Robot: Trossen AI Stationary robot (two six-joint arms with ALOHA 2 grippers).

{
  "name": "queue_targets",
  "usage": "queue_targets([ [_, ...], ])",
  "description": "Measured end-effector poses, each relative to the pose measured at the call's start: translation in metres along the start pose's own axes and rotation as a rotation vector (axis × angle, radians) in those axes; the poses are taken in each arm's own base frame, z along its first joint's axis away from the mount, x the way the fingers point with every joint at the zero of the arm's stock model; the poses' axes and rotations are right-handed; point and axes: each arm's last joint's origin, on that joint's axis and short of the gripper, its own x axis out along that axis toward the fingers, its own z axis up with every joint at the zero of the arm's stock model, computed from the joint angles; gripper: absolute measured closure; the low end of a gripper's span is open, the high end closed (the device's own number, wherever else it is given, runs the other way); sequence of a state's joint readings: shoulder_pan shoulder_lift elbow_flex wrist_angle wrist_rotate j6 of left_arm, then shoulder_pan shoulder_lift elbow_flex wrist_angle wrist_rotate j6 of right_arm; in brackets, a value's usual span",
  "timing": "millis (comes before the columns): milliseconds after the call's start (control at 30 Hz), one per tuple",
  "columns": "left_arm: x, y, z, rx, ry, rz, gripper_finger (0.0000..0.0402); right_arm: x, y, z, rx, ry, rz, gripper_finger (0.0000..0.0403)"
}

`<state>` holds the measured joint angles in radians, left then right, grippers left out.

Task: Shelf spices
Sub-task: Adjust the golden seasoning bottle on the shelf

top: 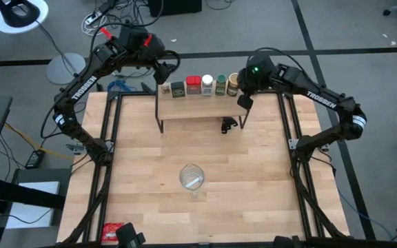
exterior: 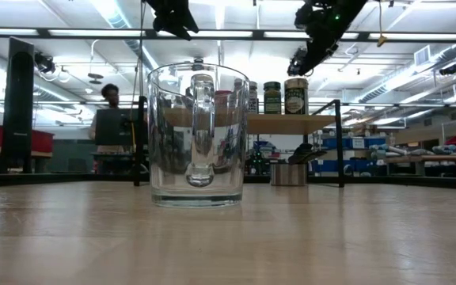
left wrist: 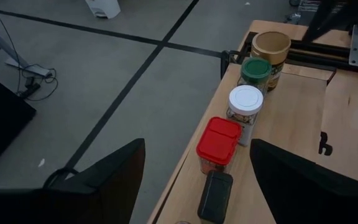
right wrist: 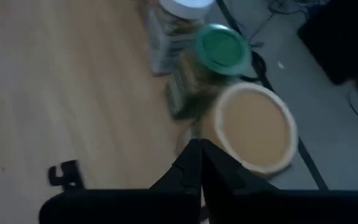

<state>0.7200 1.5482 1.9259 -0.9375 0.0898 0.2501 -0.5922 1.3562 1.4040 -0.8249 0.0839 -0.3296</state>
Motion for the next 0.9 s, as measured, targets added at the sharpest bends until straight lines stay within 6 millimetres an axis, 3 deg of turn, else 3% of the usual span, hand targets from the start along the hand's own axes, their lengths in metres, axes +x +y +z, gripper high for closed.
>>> queue_targets([
  [367,0.0,0.0,0.0,0.003,0.001,0.0,0.0106,0.034,-0.001,-0.003,-0.006,0.111,-0.009,0.0403],
  [900,0.0,0.0,0.0,0.007,0.002,0.001,0.0106,0.035,-0.005,-0.007,-0.001,0.178,-0.086,0.0403],
])
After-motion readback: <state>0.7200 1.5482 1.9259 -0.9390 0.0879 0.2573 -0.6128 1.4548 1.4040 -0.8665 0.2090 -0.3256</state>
